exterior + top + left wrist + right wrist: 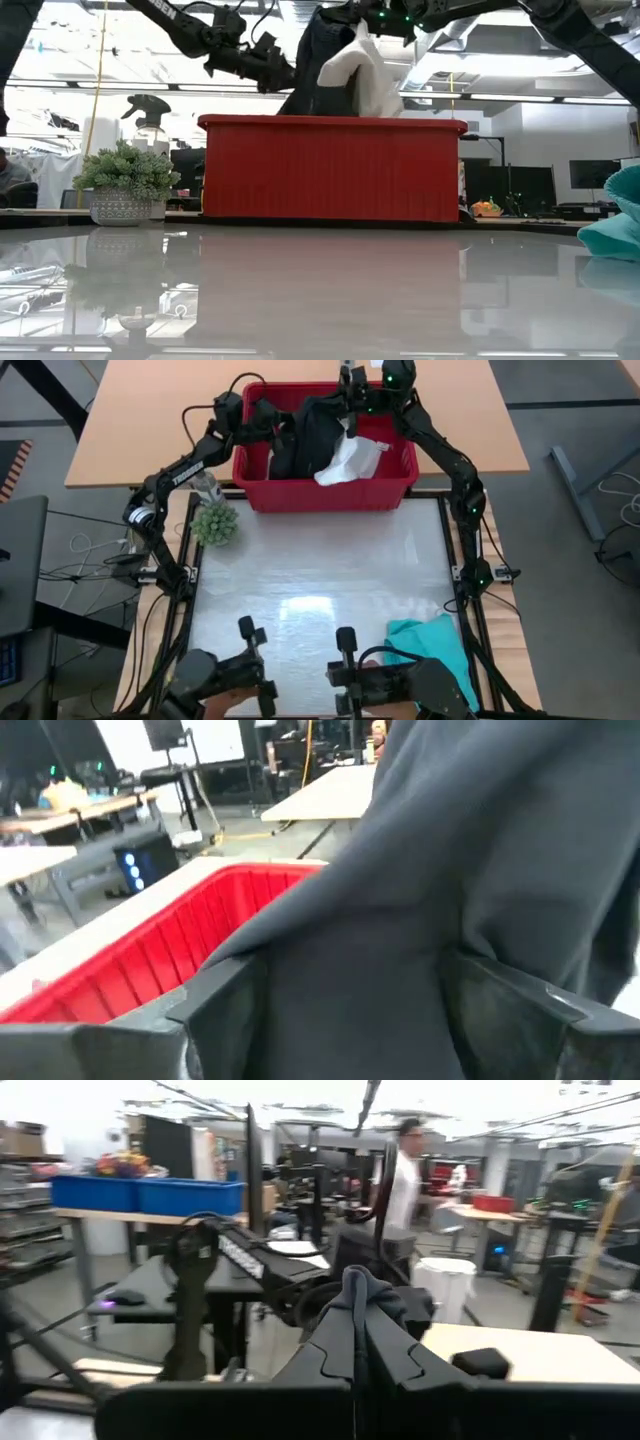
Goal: Fold Laundry from Bin
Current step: Fold the black shorts
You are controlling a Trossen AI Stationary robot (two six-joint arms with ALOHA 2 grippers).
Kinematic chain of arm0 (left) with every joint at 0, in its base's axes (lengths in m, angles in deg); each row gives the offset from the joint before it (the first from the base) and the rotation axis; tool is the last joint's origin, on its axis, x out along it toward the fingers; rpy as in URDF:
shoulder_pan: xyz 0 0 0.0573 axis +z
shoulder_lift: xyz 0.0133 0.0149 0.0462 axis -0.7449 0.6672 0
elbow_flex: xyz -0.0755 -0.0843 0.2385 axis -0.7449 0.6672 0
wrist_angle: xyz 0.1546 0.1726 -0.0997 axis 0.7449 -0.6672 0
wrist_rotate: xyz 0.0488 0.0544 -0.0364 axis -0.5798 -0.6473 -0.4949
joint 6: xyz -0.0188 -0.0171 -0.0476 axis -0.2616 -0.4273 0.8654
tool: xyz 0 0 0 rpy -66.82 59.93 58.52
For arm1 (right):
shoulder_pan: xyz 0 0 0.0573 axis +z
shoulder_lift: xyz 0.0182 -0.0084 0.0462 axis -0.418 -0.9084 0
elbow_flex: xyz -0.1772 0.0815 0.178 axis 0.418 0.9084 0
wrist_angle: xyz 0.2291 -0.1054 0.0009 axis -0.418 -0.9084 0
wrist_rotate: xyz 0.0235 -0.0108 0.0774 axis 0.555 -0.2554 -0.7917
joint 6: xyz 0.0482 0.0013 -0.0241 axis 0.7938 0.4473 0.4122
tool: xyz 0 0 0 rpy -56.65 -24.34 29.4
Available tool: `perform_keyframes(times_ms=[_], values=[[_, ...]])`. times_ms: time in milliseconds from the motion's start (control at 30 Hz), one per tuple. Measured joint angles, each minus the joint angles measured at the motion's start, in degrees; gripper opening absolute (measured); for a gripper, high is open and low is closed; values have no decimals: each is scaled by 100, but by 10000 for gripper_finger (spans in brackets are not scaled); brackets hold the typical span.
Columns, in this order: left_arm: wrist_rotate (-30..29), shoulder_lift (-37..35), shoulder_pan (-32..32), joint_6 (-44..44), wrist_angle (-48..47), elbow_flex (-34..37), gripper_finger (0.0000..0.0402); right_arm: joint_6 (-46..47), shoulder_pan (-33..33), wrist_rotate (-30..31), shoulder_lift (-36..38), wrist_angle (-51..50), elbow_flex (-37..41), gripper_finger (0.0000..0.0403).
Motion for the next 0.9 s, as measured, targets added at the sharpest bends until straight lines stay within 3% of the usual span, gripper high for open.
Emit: perform_keyframes(times_ms=[133,233,300,467,500,733,800,900], values=[[-334,179,-124,-122,-53,-187,286,112,36,-370,-2,-34,2,24],[-220,229,-166,-111,-49,-281,251,185,59,-592,-2,-29,2,24],[-229,222,-239,-254,1,-296,207,254,59,-610,-2,-43,2,24],[-301,222,-353,-544,18,-315,37,210,20,-610,-2,-272,2,24],[-393,222,-353,-534,55,-326,20,125,-20,-608,-2,-356,2,24],[-1042,216,-271,-469,17,-665,2,5,-383,-181,-4,-723,4,24],[-1223,211,-234,-555,-187,-900,2,-10,-512,404,-3,-761,4,36],[-1676,211,-186,-852,-624,-1325,1,-9,-762,1360,-4,-841,4,96]])
